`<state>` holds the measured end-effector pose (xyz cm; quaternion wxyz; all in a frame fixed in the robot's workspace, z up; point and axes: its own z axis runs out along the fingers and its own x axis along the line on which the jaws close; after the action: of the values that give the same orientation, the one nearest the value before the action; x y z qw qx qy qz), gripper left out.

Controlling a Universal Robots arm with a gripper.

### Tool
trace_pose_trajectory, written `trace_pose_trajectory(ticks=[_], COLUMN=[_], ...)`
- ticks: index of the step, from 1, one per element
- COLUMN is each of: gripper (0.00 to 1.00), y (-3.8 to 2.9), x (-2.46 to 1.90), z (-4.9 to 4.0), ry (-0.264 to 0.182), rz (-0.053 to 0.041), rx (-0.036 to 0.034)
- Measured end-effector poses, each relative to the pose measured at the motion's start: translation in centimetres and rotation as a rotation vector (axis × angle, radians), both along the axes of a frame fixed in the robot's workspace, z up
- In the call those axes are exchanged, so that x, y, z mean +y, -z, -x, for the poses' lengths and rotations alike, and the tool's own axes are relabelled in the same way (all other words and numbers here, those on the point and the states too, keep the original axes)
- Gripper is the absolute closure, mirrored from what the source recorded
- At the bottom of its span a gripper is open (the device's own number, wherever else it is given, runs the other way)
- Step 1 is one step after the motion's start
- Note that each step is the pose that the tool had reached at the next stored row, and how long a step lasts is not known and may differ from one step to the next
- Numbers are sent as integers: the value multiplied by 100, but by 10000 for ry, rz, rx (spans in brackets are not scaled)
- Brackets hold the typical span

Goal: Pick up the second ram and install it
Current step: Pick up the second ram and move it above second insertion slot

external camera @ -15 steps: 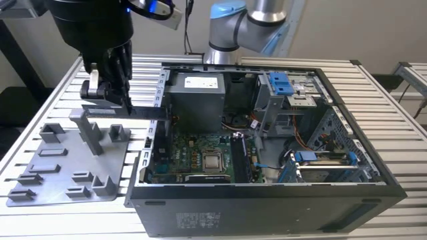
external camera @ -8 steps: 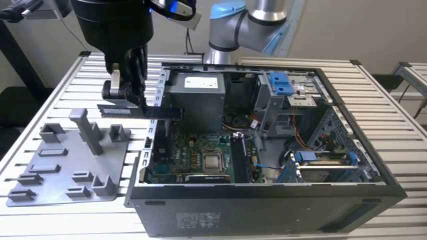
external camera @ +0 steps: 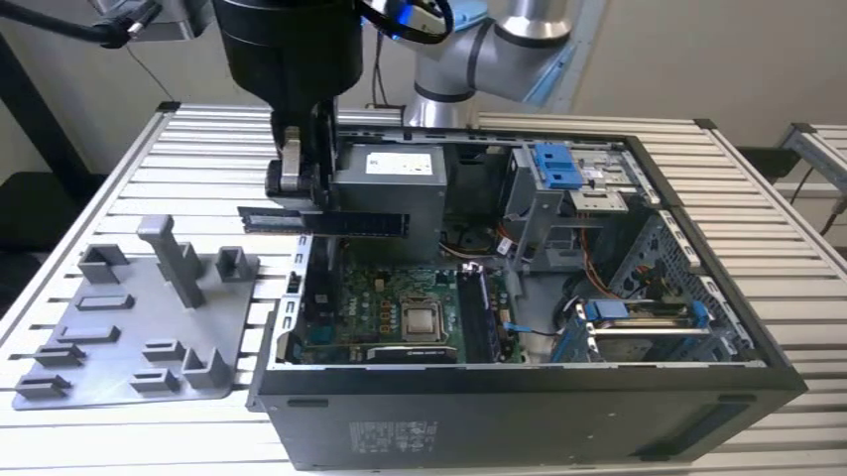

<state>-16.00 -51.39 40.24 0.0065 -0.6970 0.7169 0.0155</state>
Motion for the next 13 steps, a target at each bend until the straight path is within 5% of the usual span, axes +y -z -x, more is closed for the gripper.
trace_pose_trajectory(ticks=[13], gripper=[86], y=[0], x=[0], z=[-535], ry=[-1], rz=[-19], rx=[27])
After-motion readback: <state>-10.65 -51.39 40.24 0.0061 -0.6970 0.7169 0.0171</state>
